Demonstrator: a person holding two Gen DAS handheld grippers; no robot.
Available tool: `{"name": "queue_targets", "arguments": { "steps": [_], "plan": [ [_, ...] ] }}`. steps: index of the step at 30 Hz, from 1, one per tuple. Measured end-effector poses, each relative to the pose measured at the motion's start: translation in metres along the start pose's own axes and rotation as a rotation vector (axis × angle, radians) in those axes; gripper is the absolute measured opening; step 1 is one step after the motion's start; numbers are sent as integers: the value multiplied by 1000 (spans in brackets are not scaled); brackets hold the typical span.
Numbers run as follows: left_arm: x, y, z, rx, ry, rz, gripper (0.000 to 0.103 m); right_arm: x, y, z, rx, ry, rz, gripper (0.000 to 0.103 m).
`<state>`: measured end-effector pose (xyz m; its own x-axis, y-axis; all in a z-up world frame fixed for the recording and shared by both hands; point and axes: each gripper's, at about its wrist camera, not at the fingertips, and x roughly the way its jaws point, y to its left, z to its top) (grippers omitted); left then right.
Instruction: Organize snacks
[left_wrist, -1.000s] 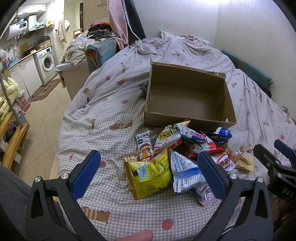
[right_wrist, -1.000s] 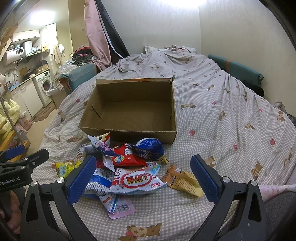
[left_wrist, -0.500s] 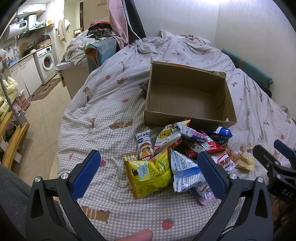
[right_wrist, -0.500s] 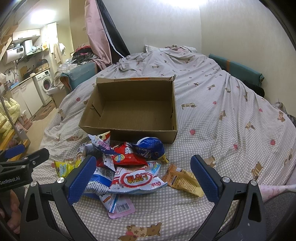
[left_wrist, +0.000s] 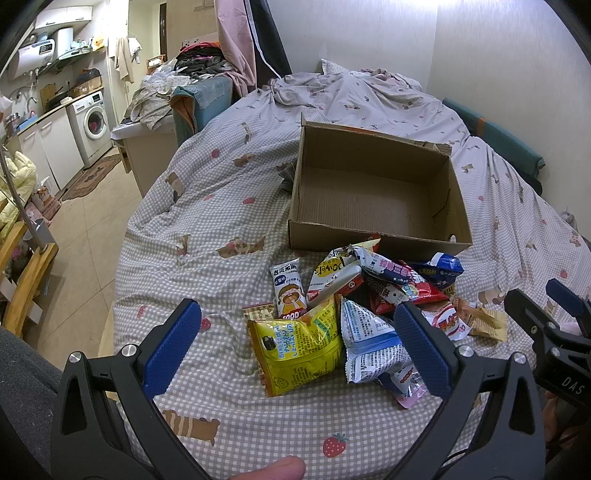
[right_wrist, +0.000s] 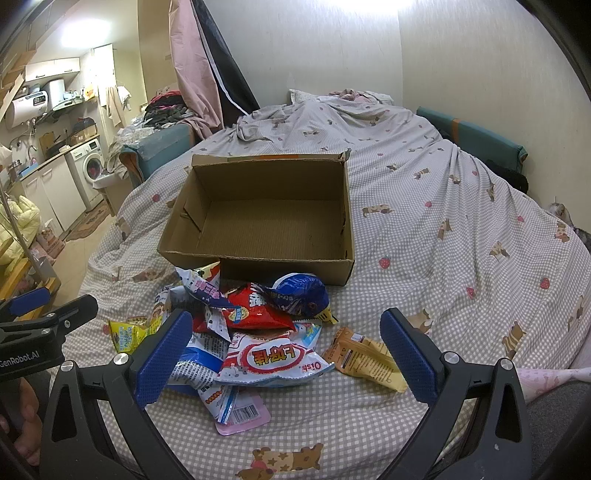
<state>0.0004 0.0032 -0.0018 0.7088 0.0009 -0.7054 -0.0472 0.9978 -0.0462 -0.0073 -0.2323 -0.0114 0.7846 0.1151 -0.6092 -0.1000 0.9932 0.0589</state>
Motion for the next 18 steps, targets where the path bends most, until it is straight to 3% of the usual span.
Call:
{"name": "queue_targets", "arguments": {
  "steps": [9,12,15,18],
  "plan": [
    [1,0,-1,-4,11,0,103,7,-10,0,52,38,16,103],
    [2,2,-1,-13,24,11,103,9,-28,3,137,83,68,103],
    [7,8,-1,-43,56,17,103,28,-53,2,261,211,151,103],
    [12,14,0,-68,86,24,103,57,-64,-7,288,373,162,103]
  ]
}}
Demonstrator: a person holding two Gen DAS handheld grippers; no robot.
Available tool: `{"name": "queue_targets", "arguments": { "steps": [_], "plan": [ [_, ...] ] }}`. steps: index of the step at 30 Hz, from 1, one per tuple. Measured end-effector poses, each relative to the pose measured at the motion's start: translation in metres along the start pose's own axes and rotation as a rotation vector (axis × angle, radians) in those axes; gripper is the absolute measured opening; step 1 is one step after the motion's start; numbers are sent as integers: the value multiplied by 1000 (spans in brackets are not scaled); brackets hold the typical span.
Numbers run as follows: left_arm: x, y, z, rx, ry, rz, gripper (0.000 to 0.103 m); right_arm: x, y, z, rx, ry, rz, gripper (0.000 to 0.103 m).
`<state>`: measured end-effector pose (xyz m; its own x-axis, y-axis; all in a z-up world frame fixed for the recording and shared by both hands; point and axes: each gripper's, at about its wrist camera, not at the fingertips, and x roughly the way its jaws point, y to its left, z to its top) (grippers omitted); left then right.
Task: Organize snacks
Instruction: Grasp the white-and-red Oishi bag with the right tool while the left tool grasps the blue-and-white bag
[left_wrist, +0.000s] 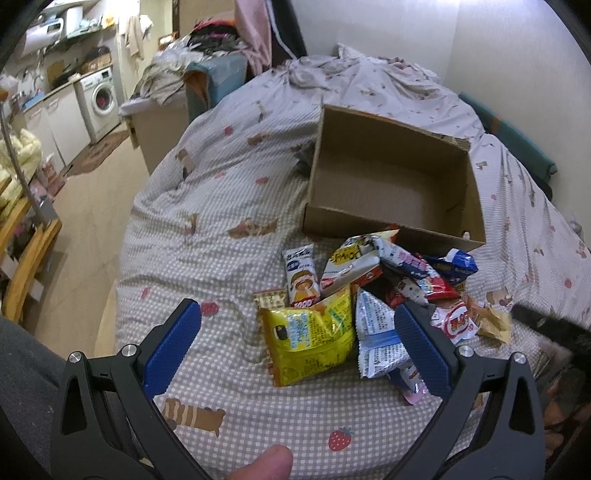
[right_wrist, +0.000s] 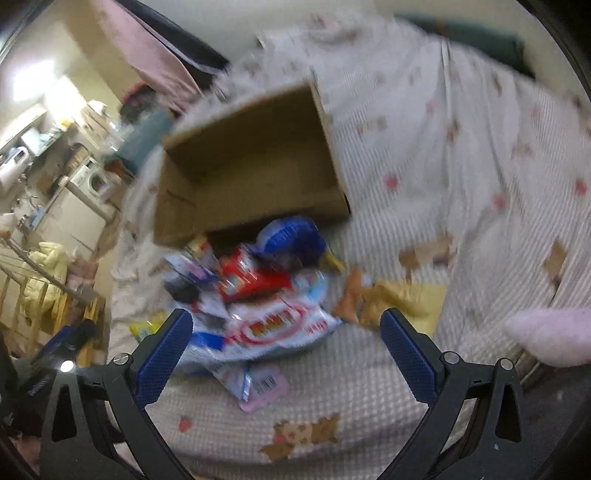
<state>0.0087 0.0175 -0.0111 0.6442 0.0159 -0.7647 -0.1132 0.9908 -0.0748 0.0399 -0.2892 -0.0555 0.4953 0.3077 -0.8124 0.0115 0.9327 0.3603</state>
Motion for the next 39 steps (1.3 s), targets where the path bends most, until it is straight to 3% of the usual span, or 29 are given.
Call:
{"name": "queue_targets", "arguments": {
  "steps": [2,5,10,13,16,20,23,27,34,36,39],
  "plan": [
    [2,3,0,-10,15,8,103,22,-2,-2,-4,122,9,94],
    [7,6,0,-30,50,5,103,48,0,-6,61,246,74,92],
    [14,12,1,-61,92,5,103,86,13,0,68,292,24,92],
    [17,15,1,-63,108,15,103,104,8,3,143,309,52,92],
    [26,17,0,-67,149,20,103,115,4,2,171,303,69,90],
    [38,19,0,-80,208,28,103,111,-1,1,161,281,72,68],
    [46,23,-1,-104,245,28,103,96,-14,2,169,267,89,60],
    [52,23,-1,-114,269,28,103,74,-25,0,185,252,90,58],
    [54,20,0,-104,273,35,103,20,-38,-2,197,220,176,57],
    [55,19,0,-100,279,33,103,0,-35,1,171,179,197,57],
    [56,18,0,-90,286,24,103,-35,-28,14,65,40,255,57]
  ]
}}
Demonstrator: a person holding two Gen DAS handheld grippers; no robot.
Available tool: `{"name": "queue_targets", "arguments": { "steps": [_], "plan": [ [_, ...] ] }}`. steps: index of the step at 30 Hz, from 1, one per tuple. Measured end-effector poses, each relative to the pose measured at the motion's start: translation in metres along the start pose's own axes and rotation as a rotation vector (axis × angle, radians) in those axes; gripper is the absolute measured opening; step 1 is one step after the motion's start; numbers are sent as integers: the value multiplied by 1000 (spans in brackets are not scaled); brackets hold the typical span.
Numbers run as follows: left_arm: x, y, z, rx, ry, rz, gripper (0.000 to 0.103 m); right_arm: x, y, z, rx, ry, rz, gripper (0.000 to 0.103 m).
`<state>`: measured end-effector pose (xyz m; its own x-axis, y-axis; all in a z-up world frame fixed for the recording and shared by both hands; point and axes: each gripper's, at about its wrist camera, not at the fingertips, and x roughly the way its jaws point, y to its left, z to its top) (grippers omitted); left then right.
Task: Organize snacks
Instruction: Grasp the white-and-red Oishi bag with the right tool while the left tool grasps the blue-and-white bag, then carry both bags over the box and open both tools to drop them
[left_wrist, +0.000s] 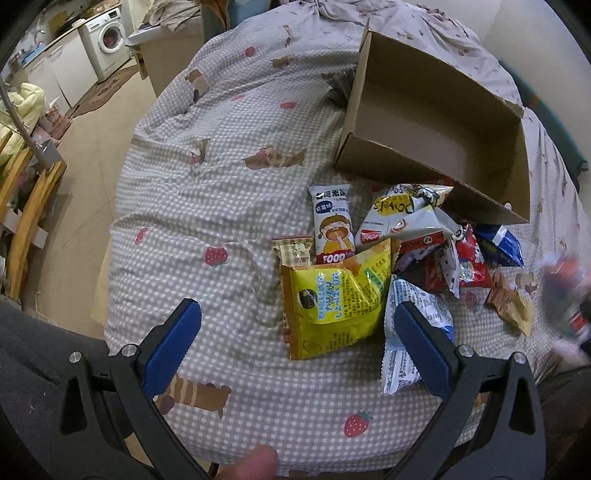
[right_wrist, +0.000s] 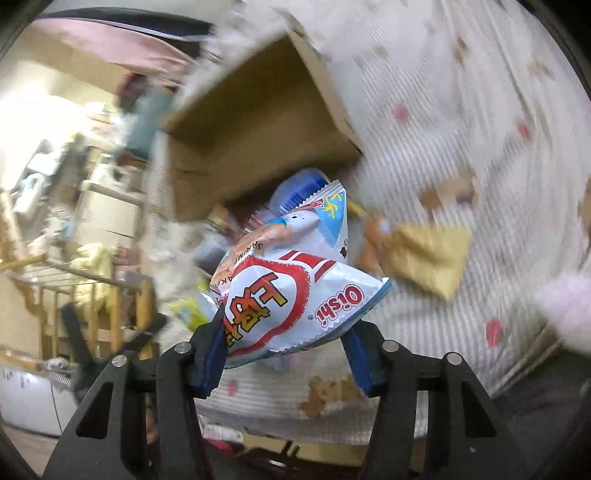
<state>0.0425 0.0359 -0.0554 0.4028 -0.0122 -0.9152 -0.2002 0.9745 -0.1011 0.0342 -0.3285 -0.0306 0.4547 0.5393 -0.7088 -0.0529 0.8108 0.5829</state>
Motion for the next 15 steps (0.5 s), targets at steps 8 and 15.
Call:
{"name": "queue_targets", "arguments": {
  "steps": [8,15],
  "plan": [
    [2,-33,0,120,73,-69,102,6,4,18,-147,-64,-94,58],
    [39,-94,-19,247,266,-105,99,37,-6,20,-42,-27,-66,58]
  ]
}}
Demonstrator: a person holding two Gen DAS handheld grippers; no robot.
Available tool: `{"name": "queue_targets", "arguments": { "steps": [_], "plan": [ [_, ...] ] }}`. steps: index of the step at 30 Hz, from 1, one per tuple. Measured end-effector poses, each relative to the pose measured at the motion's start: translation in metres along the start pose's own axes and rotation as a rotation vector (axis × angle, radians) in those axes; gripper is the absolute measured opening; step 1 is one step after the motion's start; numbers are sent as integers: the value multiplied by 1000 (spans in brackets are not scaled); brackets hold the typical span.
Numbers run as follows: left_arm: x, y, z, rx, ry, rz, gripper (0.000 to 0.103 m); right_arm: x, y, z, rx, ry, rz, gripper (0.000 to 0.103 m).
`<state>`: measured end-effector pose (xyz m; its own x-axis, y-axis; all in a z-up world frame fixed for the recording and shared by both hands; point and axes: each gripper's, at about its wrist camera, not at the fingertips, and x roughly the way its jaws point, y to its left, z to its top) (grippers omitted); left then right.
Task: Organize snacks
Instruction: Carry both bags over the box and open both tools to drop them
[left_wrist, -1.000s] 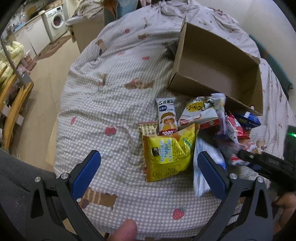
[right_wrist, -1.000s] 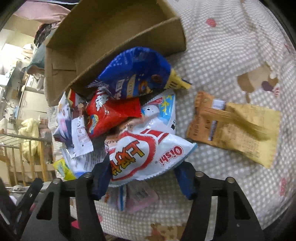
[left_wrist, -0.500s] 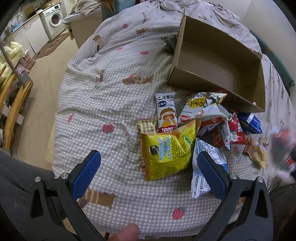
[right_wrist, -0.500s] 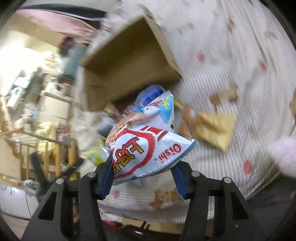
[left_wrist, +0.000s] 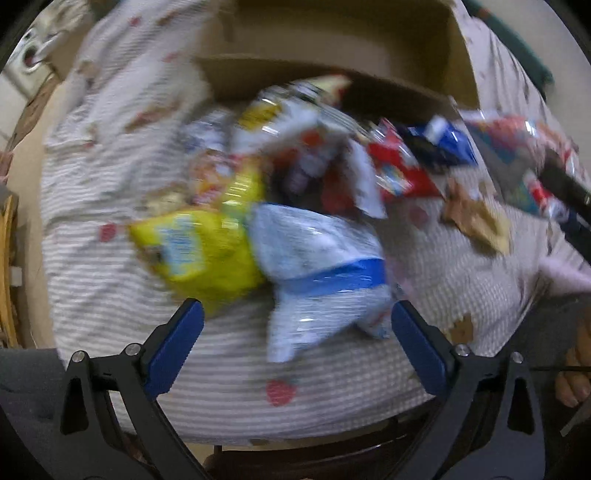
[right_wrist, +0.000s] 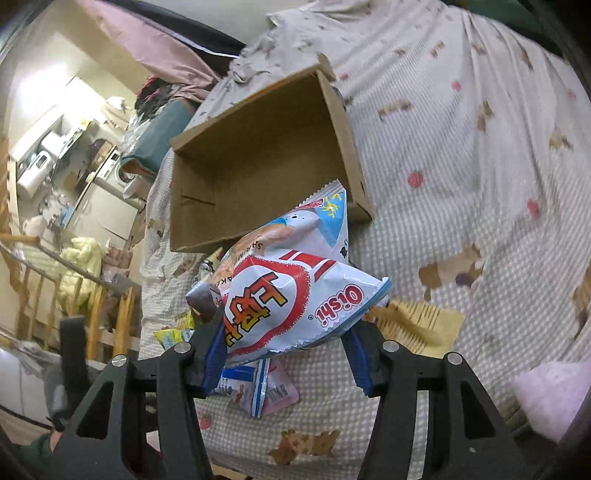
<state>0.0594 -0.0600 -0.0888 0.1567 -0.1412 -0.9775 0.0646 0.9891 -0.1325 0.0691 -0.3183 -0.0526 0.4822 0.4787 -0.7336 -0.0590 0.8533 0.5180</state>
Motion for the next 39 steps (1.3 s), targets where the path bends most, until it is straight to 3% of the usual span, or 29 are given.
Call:
{"name": "queue_targets", "arguments": {
  "steps": [6,8,14,27,34,39],
  "plan": [
    [28,-26,12,21,35,58,92,-7,-4,2,20,-23,31,58],
    [33,-30,13,32,28,96,84,-7,-6,0,27,-20,38,58],
    [27,-34,10,29,2,62,55,-9,1,-2,2,-28,46,58],
    [-69,-2,-8,11,-163,-22,51,-21,13,-3,-35,-73,59,58],
    [-116,15,41,20,-328,-1,51,-34,32,23,-86,-131,62,58],
    [-119,26,80,11,-357,-15,51,-19,39,53,-86,-119,65,58]
  ]
}}
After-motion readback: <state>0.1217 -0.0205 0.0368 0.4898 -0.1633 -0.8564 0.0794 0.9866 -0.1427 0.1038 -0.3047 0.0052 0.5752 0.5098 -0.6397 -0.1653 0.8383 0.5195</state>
